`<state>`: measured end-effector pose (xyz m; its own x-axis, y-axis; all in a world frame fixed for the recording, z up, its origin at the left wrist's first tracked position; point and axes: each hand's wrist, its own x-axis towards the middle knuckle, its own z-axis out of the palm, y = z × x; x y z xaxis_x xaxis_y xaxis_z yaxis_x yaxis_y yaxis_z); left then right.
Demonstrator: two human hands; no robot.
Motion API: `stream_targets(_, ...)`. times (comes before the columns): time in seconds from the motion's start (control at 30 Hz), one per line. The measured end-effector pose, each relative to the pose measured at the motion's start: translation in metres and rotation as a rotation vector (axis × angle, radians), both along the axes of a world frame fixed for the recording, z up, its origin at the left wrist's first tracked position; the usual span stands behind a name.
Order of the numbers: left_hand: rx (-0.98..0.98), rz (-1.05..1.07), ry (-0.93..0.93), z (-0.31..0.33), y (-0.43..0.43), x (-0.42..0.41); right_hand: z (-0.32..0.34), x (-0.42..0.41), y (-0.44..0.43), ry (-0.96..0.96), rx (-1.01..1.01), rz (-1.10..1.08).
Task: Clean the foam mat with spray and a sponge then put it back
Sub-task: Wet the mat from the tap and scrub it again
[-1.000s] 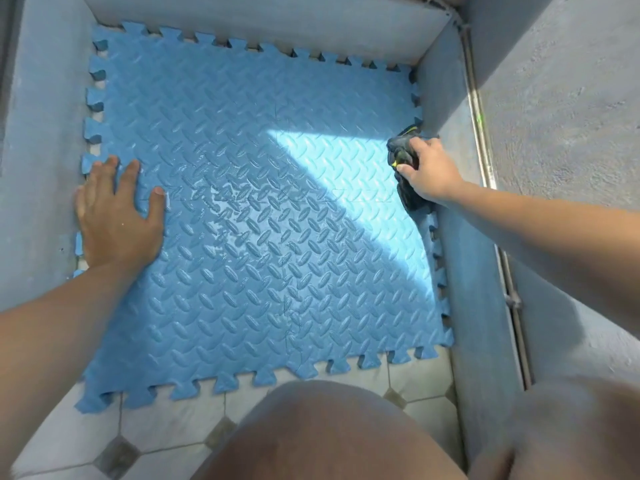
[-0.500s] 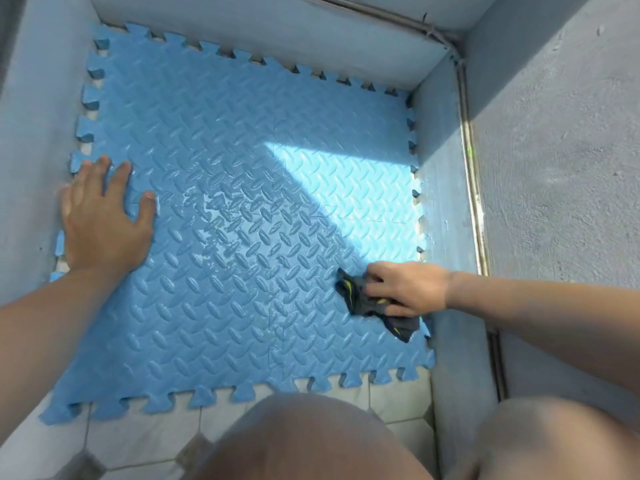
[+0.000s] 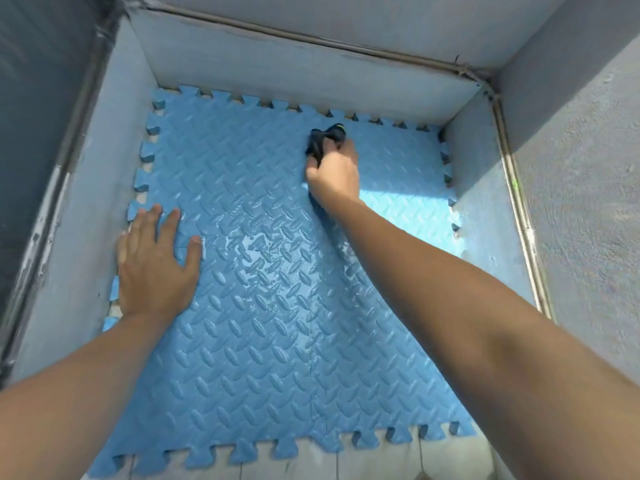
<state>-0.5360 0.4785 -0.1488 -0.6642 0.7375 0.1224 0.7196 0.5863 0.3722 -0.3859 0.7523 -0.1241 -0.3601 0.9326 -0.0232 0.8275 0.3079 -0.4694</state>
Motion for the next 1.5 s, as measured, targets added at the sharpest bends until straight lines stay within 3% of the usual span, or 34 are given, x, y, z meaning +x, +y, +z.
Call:
stream_targets(0.1,0.007,0.004,0.001,0.000,-0.002,0.000,0.005,-0.067,-0.035,-0.042,0.054,0.509)
stream_targets(0.2,0.018,0.006,-0.010,0.000,-0.002,0.001,0.012,-0.087,-0.023,-0.075,0.041,0.625)
stream_targets(0.3,0.020,0.000,-0.013,0.000,-0.002,0.001,0.010,-0.052,0.026,-0.067,0.042,0.404)
stream_targets(0.5,0.001,0.013,-0.019,0.001,-0.002,0.002,-0.003,0.115,0.140,-0.229,0.066,-0.368)
stream_targets(0.6,-0.003,0.012,-0.011,0.001,-0.002,0.001,-0.004,0.147,0.145,-0.346,0.021,-0.471)
stream_targets(0.67,-0.009,0.013,-0.017,0.000,-0.003,0.001,-0.002,0.129,0.132,-0.325,0.025,-0.457)
stream_targets(0.8,-0.029,0.013,-0.016,0.001,-0.002,0.002,0.001,0.050,0.069,-0.100,0.093,-0.141)
stream_targets(0.9,-0.028,0.016,-0.027,0.005,-0.002,0.004,0.003,0.007,-0.009,-0.062,0.086,0.170)
stream_targets(1.03,-0.030,0.005,-0.032,0.007,-0.002,0.003,0.005,0.036,-0.094,-0.071,0.128,0.698)
stream_targets(1.13,-0.031,0.005,-0.031,0.010,-0.001,0.004,0.007,0.090,-0.089,-0.161,0.114,0.890)
stream_targets(1.2,-0.047,0.009,-0.032,0.010,0.000,0.003,0.012,0.118,-0.055,-0.240,0.102,0.726)
stream_targets(1.4,-0.054,0.014,-0.032,0.010,0.000,0.004,0.018,0.169,0.071,-0.306,0.005,-0.142)
stream_targets(1.5,-0.047,0.007,-0.006,0.008,0.001,0.003,0.016,0.157,0.113,-0.357,-0.042,-0.383)
